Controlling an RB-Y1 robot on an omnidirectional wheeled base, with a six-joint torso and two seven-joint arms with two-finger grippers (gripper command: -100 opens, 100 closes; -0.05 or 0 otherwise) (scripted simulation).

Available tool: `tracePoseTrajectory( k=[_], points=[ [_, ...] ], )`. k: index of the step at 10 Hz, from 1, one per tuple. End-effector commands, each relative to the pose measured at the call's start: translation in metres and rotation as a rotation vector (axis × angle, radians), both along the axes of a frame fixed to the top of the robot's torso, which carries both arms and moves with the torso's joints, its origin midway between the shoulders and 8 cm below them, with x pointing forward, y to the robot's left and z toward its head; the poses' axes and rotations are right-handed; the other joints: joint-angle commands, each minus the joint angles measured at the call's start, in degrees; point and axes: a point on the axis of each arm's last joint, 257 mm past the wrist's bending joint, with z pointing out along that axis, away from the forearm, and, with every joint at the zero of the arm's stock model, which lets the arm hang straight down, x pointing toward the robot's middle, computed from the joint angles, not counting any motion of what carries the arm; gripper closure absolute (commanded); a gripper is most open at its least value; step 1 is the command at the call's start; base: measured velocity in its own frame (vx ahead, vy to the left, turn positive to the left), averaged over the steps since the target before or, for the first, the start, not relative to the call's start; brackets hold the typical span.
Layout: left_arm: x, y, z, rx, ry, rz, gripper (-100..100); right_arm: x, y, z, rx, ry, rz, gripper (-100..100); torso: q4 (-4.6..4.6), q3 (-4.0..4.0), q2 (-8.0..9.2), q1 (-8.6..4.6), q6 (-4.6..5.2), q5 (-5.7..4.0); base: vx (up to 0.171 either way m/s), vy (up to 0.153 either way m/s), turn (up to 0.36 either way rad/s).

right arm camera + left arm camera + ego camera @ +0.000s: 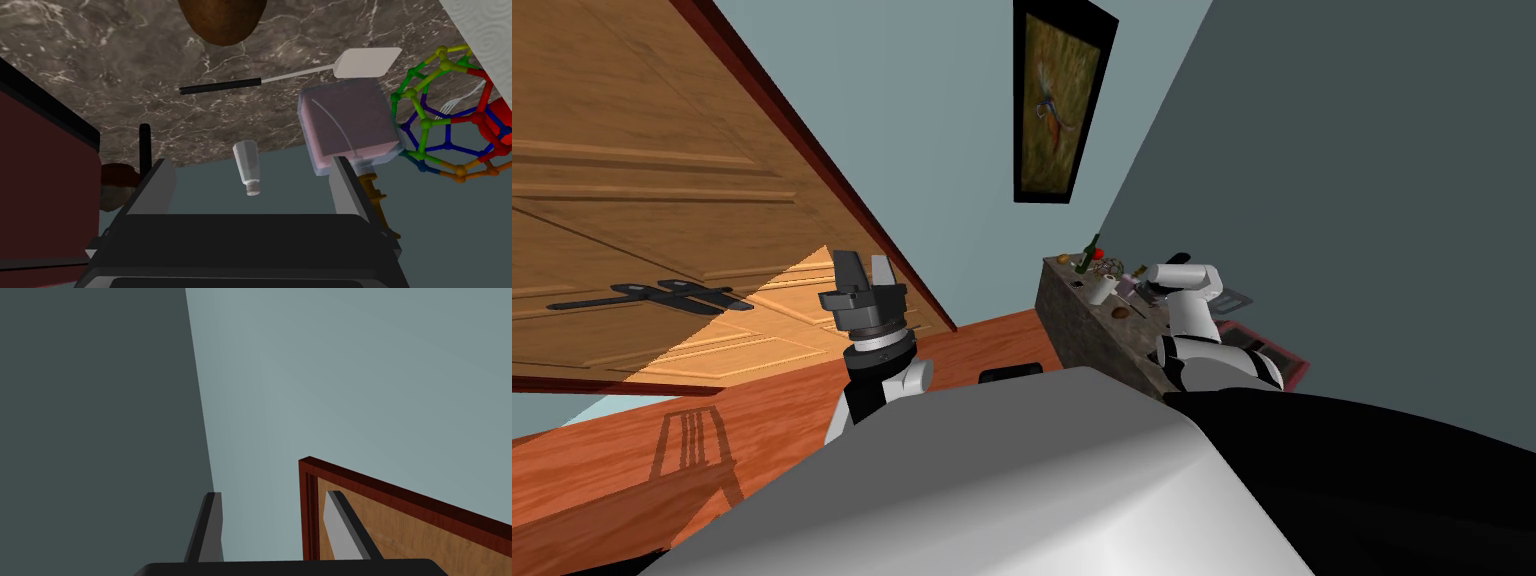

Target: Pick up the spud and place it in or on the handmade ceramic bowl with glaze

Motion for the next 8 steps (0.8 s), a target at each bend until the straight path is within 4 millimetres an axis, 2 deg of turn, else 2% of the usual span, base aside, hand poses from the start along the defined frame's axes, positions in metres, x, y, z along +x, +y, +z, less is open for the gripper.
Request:
tracePoseTrajectory(
  k=[1, 2, 3, 4, 6, 7, 8],
  points=[
    [0.000, 0.000, 0.000, 0.000, 0.000, 0.000, 0, -0.021, 0.007, -0.027, 0.062, 0.086, -0.013, -100, 0.00, 0.00, 0.00, 0.00, 0.00, 0.00, 0.051, -0.035, 0.079],
    [0.000, 0.000, 0.000, 0.000, 0.000, 0.000, 0, -0.022, 0.007, -0.027, 0.063, 0.088, -0.014, -100, 0.01, 0.01, 0.01, 0.04, -0.02, 0.01, 0.045, -0.028, 0.048],
    [0.000, 0.000, 0.000, 0.000, 0.000, 0.000, 0, -0.038, 0.016, -0.051, 0.113, 0.152, -0.020, -100, 0.02, 0.03, 0.05, 0.09, 0.00, 0.03, 0.051, -0.029, 0.088],
    [0.000, 0.000, 0.000, 0.000, 0.000, 0.000, 0, -0.038, 0.016, -0.051, 0.113, 0.152, -0.020, -100, 0.02, 0.04, 0.06, 0.08, 0.00, 0.02, 0.038, -0.030, 0.039],
    [0.000, 0.000, 0.000, 0.000, 0.000, 0.000, 0, -0.069, 0.040, -0.101, 0.210, 0.265, -0.026, -100, 0.02, 0.04, 0.07, 0.11, -0.03, 0.03, 0.048, -0.032, 0.103],
    [0.000, 0.000, 0.000, 0.000, 0.000, 0.000, 0, -0.069, 0.040, -0.101, 0.210, 0.266, -0.026, -100, 0.00, 0.01, 0.02, 0.08, -0.01, 0.01, 0.051, -0.021, 0.021],
    [0.000, 0.000, 0.000, 0.000, 0.000, 0.000, 0, -0.078, 0.049, -0.116, 0.240, 0.298, -0.026, -100, 0.01, 0.02, 0.03, 0.12, 0.00, 0.03, 0.034, -0.008, 0.024]
  ],
)
